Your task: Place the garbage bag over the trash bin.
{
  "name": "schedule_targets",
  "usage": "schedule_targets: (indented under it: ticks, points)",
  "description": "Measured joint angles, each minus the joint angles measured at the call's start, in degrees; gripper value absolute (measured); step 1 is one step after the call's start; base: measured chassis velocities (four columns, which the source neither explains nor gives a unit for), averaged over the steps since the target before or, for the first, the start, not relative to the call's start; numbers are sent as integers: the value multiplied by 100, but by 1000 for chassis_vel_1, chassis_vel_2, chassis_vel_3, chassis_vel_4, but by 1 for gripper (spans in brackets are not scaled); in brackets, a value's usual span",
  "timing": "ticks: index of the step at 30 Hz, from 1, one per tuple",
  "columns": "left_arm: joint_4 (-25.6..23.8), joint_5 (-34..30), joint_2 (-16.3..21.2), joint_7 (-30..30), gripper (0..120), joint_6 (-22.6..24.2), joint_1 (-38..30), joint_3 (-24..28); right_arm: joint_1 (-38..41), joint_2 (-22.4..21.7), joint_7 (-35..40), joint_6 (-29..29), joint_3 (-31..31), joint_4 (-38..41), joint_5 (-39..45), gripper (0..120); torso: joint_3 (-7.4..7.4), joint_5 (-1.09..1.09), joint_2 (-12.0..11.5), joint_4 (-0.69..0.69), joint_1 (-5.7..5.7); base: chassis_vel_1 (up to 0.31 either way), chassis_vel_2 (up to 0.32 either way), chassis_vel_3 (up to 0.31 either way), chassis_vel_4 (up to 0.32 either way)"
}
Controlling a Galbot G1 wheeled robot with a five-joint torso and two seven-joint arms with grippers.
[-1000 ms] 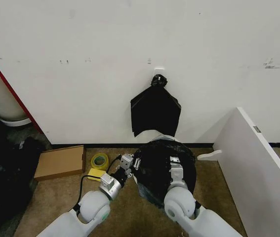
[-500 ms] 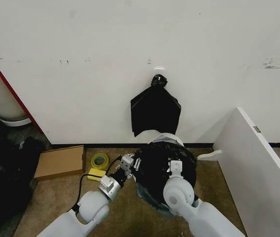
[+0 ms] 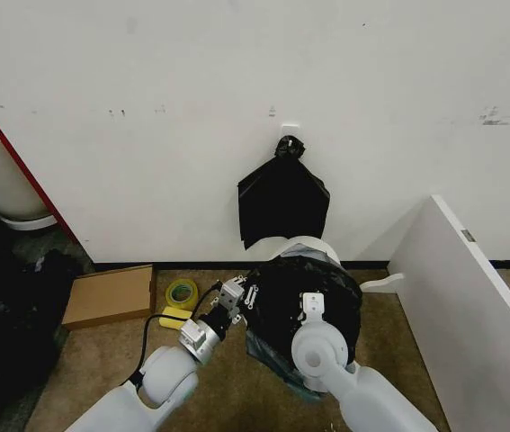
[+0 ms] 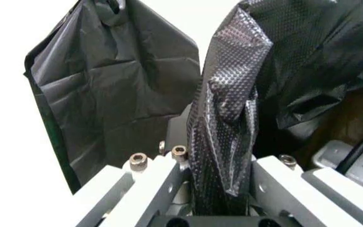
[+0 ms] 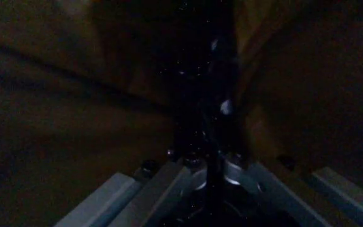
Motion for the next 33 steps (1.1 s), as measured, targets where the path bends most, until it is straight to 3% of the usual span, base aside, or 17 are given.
schedule_targets:
  ticks: [4, 13, 19, 26, 33]
  points:
    - [15, -34, 11, 0, 1, -13, -14, -27, -82, -82, -392, 204, -85, -59, -911, 0, 0, 0, 0, -1, 0, 0, 0, 0, 0]
    - [127, -179, -5, 1, 1, -34, -19, 16, -48, -92, -896, 761, -62, 198, -1111, 0, 0, 0, 0, 0, 0, 0, 0, 0, 0]
    - [117, -284, -25, 25, 1, -34, 12, 103, 218, 130, -1186, 1263, 17, -649, -1553, 0, 0, 0, 0, 0, 0, 0, 0, 0, 0]
    - [98, -274, 5, 130, 1, -168, 64, 51, 520, 304, -1081, 1224, 139, -1093, -1381, 0, 1, 0, 0, 0, 0, 0, 0, 0, 0]
    - [303, -214, -30, 194, 1, -313, 31, -175, 435, 210, -1007, 1169, 138, -983, -1409, 0, 1, 0, 0, 1, 0, 0, 0, 0, 0]
